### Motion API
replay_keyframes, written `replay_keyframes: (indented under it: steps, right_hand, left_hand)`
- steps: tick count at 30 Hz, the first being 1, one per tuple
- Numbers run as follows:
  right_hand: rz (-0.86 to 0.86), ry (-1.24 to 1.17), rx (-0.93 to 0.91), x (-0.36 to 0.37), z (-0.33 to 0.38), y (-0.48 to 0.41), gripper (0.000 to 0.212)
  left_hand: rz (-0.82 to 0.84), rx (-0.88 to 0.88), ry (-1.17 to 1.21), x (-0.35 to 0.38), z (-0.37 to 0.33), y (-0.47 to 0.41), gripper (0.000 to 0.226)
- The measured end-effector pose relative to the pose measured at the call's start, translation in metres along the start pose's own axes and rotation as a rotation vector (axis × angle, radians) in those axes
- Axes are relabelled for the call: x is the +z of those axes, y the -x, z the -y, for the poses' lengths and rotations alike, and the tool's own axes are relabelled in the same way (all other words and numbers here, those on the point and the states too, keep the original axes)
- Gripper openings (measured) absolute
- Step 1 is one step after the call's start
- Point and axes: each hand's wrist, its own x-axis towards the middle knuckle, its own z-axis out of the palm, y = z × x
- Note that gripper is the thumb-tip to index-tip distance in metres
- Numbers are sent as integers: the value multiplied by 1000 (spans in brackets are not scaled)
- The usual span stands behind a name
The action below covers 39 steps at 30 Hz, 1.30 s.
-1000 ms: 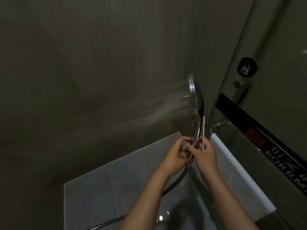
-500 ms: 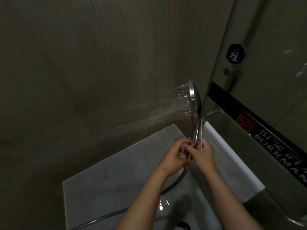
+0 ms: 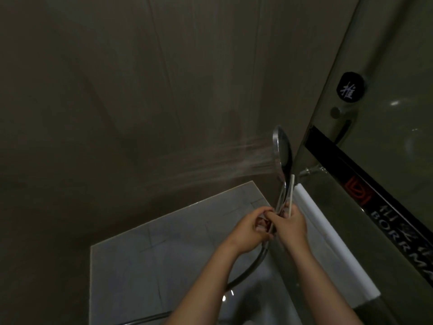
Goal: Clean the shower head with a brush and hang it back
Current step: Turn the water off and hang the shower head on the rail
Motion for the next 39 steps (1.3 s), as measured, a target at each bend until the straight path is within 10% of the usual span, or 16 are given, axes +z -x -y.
replay_keyframes:
  steps: [20, 39]
  right_hand:
    - [394, -37, -370, 102, 88, 0, 16]
    - [673, 69, -459, 342, 131, 117, 24]
  left_hand:
    - [-503, 111, 108, -101, -28, 42, 64]
    - [-770, 56, 263, -306, 50, 176, 58]
